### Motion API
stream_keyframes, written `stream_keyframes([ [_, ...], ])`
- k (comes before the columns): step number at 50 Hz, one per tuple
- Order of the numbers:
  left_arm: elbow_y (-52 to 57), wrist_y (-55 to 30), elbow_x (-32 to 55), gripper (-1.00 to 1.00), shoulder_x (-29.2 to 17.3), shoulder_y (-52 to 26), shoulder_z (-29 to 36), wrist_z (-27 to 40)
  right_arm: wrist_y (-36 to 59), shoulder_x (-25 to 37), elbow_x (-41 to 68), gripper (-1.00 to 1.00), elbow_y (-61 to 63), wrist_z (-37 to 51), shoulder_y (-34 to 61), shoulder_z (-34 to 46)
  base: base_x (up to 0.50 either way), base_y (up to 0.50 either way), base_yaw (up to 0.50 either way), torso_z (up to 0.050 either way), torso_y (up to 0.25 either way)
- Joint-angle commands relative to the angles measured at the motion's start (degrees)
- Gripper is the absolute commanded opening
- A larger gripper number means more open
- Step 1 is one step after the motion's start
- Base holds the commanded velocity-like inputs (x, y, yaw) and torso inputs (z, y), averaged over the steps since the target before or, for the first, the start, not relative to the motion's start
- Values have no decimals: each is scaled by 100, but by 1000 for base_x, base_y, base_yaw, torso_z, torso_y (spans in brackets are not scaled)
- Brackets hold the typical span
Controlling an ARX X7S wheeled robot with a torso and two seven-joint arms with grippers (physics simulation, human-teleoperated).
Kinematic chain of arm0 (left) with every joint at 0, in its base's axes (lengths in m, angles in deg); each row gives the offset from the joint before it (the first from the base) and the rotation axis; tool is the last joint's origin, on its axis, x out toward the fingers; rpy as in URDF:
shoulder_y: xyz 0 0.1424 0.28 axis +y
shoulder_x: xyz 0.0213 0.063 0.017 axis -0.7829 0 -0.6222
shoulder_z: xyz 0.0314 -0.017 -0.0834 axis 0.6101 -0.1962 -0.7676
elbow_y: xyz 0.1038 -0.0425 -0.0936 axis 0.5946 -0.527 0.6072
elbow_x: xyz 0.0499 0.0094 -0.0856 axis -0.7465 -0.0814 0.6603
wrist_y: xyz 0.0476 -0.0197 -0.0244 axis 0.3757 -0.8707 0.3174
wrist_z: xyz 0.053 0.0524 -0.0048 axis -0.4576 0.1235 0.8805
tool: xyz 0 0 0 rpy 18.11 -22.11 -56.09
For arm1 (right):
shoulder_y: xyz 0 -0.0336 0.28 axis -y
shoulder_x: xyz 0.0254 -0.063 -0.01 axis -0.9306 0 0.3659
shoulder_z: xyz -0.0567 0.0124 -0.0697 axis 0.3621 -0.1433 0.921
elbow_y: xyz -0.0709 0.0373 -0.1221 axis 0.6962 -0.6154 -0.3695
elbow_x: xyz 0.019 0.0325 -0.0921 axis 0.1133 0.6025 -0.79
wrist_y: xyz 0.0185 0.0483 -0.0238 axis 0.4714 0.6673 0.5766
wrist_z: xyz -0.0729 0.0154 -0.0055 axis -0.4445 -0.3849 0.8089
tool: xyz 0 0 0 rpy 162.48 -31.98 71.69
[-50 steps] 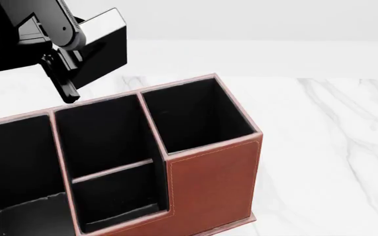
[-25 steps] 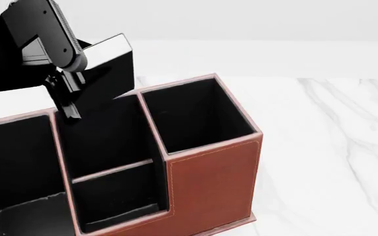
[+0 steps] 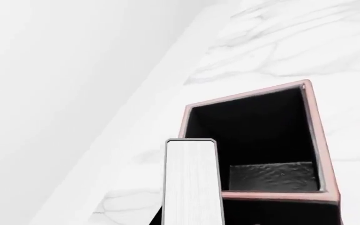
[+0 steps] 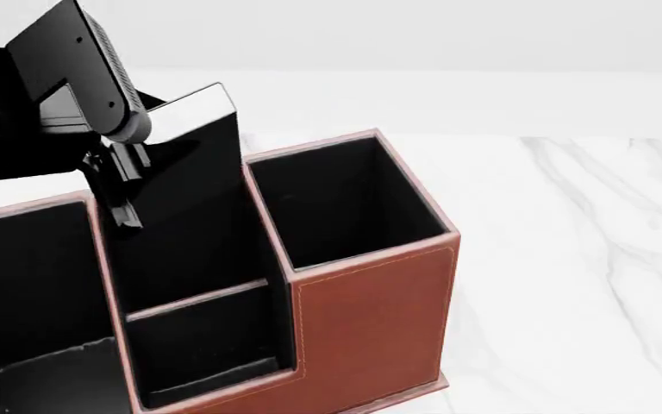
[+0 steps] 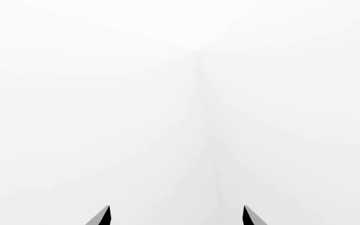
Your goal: Pick up the book and place it in the front compartment of the caddy.
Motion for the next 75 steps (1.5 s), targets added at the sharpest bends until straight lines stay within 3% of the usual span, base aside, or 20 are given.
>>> stream_keyframes([
  [1,-164,232,-167,-100,223,-56,-343,68,-134,-103,80,100,-249,-127,84,-130,0,0,0,0,0],
  [50,-750,772,-629,-100,277,305,43,55,-253,130,306,100,-265,133,-36,-125,0,0,0,0,1],
  [75,-984,1014,-563,-100,296,475,-55,77,-304,252,427,100,-253,273,-97,-129,0,0,0,0,1],
])
